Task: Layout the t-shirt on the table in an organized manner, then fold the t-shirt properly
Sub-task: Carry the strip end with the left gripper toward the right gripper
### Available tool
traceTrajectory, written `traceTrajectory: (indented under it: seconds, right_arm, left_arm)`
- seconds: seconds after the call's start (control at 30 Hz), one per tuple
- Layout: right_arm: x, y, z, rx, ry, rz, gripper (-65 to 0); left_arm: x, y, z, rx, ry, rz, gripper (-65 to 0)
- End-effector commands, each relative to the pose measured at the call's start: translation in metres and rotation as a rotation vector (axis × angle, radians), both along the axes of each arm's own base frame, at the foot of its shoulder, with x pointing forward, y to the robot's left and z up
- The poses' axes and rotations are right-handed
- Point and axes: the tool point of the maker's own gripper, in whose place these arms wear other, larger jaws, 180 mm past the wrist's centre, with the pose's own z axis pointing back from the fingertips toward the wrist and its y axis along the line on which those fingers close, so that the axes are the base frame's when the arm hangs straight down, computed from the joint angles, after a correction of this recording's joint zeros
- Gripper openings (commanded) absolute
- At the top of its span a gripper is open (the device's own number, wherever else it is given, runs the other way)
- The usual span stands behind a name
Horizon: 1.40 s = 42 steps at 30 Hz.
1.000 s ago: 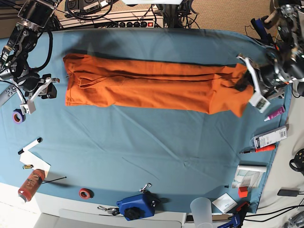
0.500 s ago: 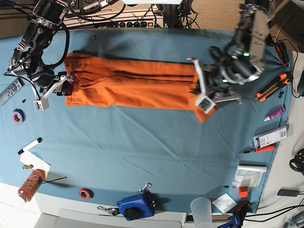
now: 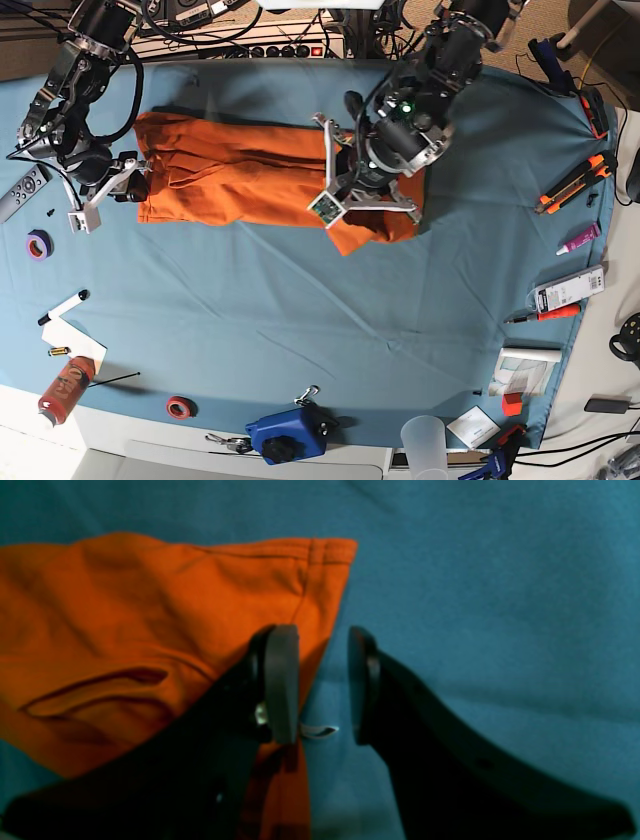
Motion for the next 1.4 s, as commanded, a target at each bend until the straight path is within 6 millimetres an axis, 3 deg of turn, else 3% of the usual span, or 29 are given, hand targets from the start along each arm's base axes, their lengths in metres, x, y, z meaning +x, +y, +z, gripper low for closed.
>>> traceTrajectory:
  seconds: [0.0, 0.2, 0.4, 0.57, 0.7, 0.83, 0.97, 1.07, 1.17, 1.37]
  right_arm:
    - [0.011, -0.004, 0.016, -0.014, -0.062, 0.003, -47.7]
    - [0.013, -0.004, 0.018, -0.012, -0.077, 0.001, -47.7]
    - [0.013, -0.005, 0.019, -0.012, -0.081, 0.001, -47.7]
    - [0.013, -0.005, 0.019, -0.012, -0.082, 0.001, -47.7]
    - [0.013, -0.005, 0.019, -0.012, -0.082, 0.000, -47.7]
    - [0.013, -0.005, 0.018, -0.013, -0.081, 0.001, -47.7]
    - [0.013, -0.006, 0.018, -0.019, -0.077, -0.001, -47.7]
    - [0.013, -0.006, 0.018, -0.018, -0.077, -0.001, -47.7]
    - [0.013, -0.006, 0.018, -0.018, -0.078, -0.001, -47.7]
    - [0.013, -0.006, 0.018, -0.018, -0.077, -0.001, -47.7]
  left_arm:
    - [0.008, -0.009, 0.016, -0.049, -0.047, 0.004, -65.0]
    - [0.006, -0.027, 0.026, -0.124, -0.038, -0.006, -64.2]
    - [0.009, -0.033, 0.033, -0.166, -0.065, -0.014, -42.9]
    - [0.010, -0.039, 0.053, -0.216, -0.110, -0.017, -41.3]
    - [0.012, -0.028, 0.078, -0.197, -0.181, 0.007, -41.4]
    - [0.034, 0.012, 0.094, -0.127, -0.297, 0.229, -45.7]
    - [0.041, 0.037, 0.073, -0.052, -0.284, 0.327, -65.0]
    - [0.038, 0.032, 0.042, -0.009, -0.203, 0.281, -65.0]
    - [0.028, 0.014, 0.018, -0.045, -0.093, 0.212, -65.0]
    - [0.020, -0.010, 0.011, -0.173, -0.024, 0.156, -65.0]
